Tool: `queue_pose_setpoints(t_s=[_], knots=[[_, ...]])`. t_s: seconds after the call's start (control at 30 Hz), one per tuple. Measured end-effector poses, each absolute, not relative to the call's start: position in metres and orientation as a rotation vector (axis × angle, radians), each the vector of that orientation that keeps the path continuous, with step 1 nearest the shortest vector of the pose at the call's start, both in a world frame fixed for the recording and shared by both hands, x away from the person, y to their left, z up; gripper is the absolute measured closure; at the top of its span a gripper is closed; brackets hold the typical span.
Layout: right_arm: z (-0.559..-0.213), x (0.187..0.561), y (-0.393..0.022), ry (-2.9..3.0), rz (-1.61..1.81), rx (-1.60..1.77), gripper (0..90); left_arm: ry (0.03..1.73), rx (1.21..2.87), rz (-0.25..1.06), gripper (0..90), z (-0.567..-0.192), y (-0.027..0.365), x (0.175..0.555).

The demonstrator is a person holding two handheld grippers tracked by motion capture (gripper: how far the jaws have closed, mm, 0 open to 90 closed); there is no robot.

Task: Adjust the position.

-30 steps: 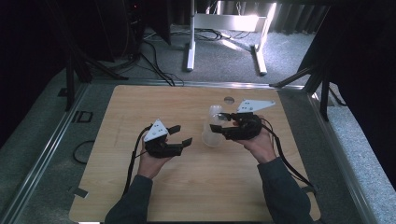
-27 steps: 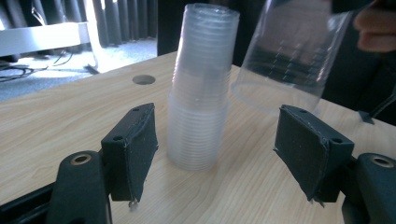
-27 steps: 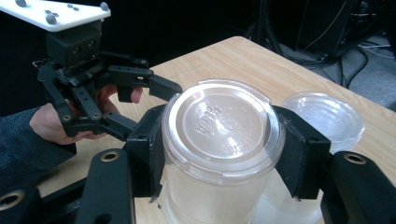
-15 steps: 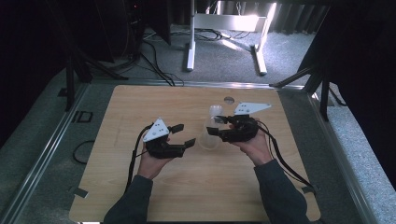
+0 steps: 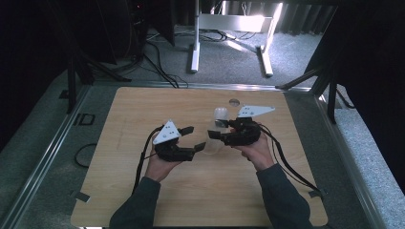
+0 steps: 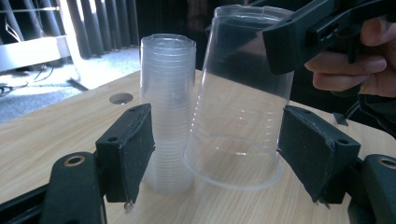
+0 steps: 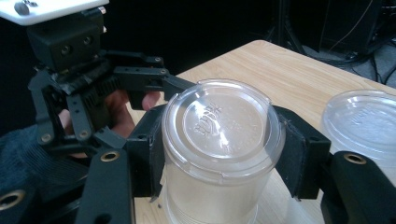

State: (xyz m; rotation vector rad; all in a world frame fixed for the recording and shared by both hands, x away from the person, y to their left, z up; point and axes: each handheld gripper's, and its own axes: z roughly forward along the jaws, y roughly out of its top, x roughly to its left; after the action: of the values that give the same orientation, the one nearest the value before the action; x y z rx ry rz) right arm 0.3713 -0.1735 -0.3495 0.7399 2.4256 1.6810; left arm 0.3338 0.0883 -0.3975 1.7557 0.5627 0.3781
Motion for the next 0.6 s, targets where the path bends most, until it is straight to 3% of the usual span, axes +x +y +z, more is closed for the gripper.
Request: queue_pose_setpoints(t_s=[0.6], knots=[[-0.3523, 0.3740, -0.1703, 2.411, 1.763, 0.777, 41.2, 0.544, 1.713, 0.396, 24.8, -0.4043, 0.0800, 0.3333]])
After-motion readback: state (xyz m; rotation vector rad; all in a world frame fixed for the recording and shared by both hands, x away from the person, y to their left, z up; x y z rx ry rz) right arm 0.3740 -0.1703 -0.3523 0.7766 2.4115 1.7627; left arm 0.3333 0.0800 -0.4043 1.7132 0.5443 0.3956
